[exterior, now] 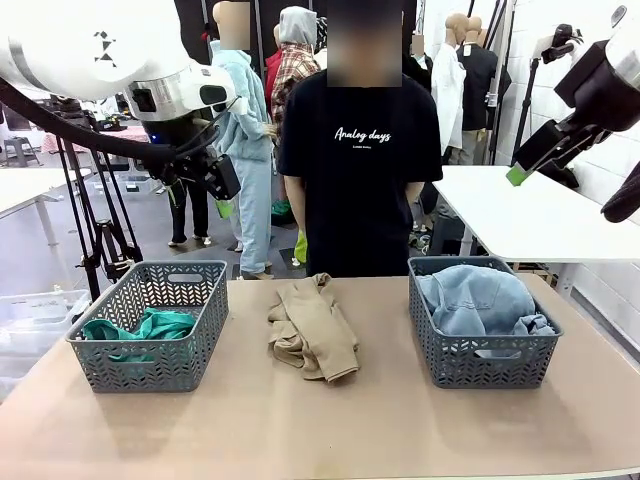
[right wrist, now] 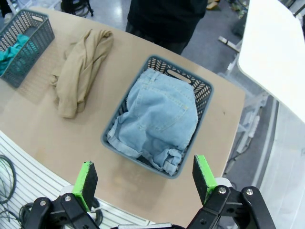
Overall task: Sort the tops and bottoms.
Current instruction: Lift clothes from the center of the table with your right hand.
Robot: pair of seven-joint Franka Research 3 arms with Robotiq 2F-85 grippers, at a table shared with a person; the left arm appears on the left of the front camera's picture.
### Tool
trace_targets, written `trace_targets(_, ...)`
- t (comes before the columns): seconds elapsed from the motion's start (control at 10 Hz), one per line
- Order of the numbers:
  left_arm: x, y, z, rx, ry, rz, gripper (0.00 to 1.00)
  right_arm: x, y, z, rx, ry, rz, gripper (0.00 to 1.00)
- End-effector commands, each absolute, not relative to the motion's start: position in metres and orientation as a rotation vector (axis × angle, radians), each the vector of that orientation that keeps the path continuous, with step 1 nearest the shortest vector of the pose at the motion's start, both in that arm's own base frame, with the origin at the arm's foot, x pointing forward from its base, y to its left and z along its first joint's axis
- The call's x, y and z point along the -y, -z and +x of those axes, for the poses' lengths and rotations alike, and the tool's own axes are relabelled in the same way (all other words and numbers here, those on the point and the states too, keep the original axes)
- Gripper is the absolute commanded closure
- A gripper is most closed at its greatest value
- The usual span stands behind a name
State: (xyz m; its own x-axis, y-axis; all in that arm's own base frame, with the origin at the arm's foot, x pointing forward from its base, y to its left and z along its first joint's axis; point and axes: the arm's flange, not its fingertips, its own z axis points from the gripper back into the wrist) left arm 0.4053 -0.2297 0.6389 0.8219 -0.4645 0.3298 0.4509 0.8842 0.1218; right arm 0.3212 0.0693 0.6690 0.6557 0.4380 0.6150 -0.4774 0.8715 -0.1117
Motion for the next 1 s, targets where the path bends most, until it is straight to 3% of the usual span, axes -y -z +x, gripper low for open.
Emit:
trace_targets(0.0,0.227,-0.649,0.399,0.374,0.49,0.055,0.0,-0.071,-0.668,0.321,0.674,-0.517,0.049,0.0)
trace_targets(0.3,0.227,-0.649,0.399,0.374,0.49,0.055,0.0,-0.069,-0.669,0.321,0.681,-0.519,0.062,0.0)
trace_targets(0.5,0.227,-0.649,0.399,0.374,0.49,0.055,0.0,-0.054,-0.66,0.331,0.675,-0.54,0.236,0.0)
trace_targets(0.6,0.227,-0.649,0.399,0.374,0.49,0.055,0.0,-0.06,-0.649,0.351,0.673,-0.561,0.313,0.0)
trace_targets(0.9,0.227,-0.649,0.399,0.374,0.49,0.055,0.0,-0.105,-0.594,0.436,0.541,-0.604,0.32,0.0)
